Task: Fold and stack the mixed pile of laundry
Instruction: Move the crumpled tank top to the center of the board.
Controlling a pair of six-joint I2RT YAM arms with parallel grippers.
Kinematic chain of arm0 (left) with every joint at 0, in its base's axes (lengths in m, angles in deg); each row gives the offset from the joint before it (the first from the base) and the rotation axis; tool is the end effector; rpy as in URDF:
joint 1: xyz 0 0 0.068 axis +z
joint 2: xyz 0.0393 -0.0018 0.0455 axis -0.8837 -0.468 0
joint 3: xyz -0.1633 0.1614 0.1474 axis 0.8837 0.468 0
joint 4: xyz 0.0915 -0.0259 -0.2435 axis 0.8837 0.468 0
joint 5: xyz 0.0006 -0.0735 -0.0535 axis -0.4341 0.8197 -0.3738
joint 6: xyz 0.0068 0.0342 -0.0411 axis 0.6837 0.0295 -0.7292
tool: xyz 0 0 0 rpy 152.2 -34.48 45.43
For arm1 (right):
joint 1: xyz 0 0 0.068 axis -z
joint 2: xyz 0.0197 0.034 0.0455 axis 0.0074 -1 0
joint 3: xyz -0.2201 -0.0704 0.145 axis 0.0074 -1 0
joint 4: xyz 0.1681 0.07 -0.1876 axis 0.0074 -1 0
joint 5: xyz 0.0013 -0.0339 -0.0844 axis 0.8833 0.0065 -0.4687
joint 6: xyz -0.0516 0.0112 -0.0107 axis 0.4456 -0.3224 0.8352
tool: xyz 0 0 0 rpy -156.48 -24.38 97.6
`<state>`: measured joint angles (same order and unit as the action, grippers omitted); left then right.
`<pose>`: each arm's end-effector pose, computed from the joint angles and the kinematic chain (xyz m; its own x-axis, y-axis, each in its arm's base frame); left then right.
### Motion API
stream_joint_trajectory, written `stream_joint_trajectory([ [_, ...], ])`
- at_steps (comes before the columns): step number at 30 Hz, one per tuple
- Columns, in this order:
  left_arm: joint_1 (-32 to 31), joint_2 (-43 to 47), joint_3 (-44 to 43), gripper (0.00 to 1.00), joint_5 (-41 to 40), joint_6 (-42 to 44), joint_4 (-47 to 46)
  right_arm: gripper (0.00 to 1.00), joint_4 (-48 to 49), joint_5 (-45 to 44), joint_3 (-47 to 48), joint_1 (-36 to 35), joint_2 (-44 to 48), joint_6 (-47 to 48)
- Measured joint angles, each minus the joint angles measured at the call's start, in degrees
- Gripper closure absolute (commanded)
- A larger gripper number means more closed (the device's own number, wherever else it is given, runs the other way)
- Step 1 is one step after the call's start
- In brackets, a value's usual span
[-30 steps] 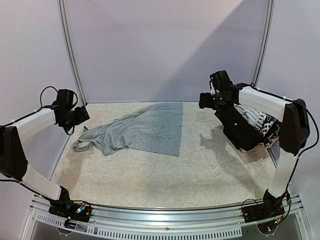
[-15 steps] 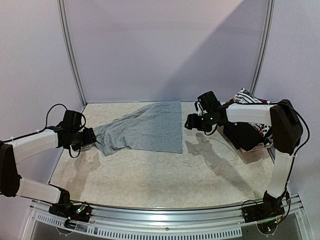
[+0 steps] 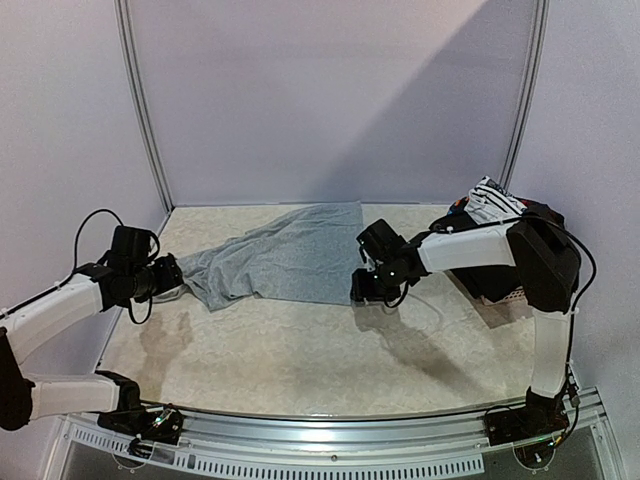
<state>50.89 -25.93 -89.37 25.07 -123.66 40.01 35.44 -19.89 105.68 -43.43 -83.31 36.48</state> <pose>0.2096 -0.0333 0.2154 -0.5839 -0.4499 -0.6757 -0.3670 0.8887 -0.2746 0.3034 0.2906 0.1451 -0.9113 -0.0522 -0.4085 -0.1816 0.9412 0.2848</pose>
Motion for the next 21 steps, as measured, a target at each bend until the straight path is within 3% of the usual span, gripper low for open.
stream_joint_trajectory([
  [9, 0.00, 0.63, 0.59, 0.25, -0.68, 0.02, 0.37, 0.60, -3.06, -6.10, 1.40, -2.25, -1.53, -1.27],
  [16, 0.00, 1.07, 0.87, 0.26, -0.92, 0.20, 0.81, 0.84, -2.97, -8.04, 2.78, -2.38, -2.80, -1.40],
  [19, 0.00, 1.07, 0.87, 0.26, -0.98, 0.22, 0.81, 0.99, -3.26, -8.41, 2.78, -2.38, -2.80, -1.31],
  [21, 0.00, 1.07, 0.87, 0.27, -1.14, 0.24, 0.81, 1.00, -3.23, -8.44, 2.62, -2.38, -2.80, -1.22],
])
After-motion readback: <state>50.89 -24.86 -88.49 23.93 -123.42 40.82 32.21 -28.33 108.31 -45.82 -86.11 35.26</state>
